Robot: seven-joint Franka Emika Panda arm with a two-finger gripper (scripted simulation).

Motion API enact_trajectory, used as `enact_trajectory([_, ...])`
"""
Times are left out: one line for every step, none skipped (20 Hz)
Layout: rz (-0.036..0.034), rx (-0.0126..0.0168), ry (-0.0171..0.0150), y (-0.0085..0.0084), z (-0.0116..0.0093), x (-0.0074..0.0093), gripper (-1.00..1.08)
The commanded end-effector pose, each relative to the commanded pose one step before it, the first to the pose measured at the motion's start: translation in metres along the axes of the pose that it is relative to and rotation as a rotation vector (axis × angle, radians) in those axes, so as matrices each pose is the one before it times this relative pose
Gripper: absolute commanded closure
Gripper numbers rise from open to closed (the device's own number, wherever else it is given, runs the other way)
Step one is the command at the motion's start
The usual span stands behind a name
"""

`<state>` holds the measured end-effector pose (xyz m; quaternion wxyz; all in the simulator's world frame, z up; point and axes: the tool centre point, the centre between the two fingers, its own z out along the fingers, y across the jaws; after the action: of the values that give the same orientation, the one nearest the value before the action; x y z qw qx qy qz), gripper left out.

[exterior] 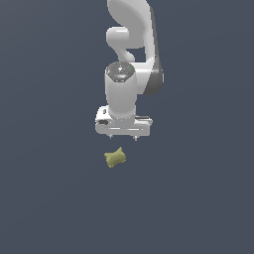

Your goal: Pick up the object and move it to a goal position.

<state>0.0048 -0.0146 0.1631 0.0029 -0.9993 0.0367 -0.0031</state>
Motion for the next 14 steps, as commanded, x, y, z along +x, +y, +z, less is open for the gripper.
enact_trajectory([0.0,0.0,0.0,0.00001,0.0,0.0,-0.92])
enact_trajectory([-0.00116,-0.00022,-0.00017,-0.00013,-0.00013,-0.00007,-0.92])
enact_trajectory([-0.00368,-0.00068,-0.00056,-0.00055,-0.00034,-0.00019,-0.92])
enact_trajectory([-0.00593,-0.0011,-0.0009,-0.00081,-0.00057,-0.00032,-0.92])
enact_trajectory([-0.0082,-0.00151,-0.00124,-0.00109,-0.0008,-0.00044,-0.92])
enact_trajectory([-0.01043,-0.00192,-0.00156,-0.0014,-0.00101,-0.00055,-0.92])
enact_trajectory([-0.01202,-0.00221,-0.00178,-0.00159,-0.00116,-0.00062,-0.92])
enact_trajectory([-0.01035,-0.00188,-0.00151,-0.00135,-0.00099,-0.00052,-0.92])
enact_trajectory([-0.00788,-0.00141,-0.00112,-0.001,-0.00075,-0.00039,-0.92])
enact_trajectory([-0.00548,-0.00095,-0.00074,-0.0007,-0.00051,-0.00026,-0.92])
enact_trajectory([-0.00303,-0.00049,-0.00037,-0.00034,-0.00028,-0.00014,-0.92])
enact_trajectory([-0.00068,-0.00008,-0.00005,-0.00002,-0.00006,-0.00003,-0.92])
enact_trajectory([0.00134,0.00025,0.0002,0.00014,0.00014,0.00007,-0.92])
enact_trajectory([0.00312,0.00042,0.00028,0.00029,0.00026,0.00014,-0.92])
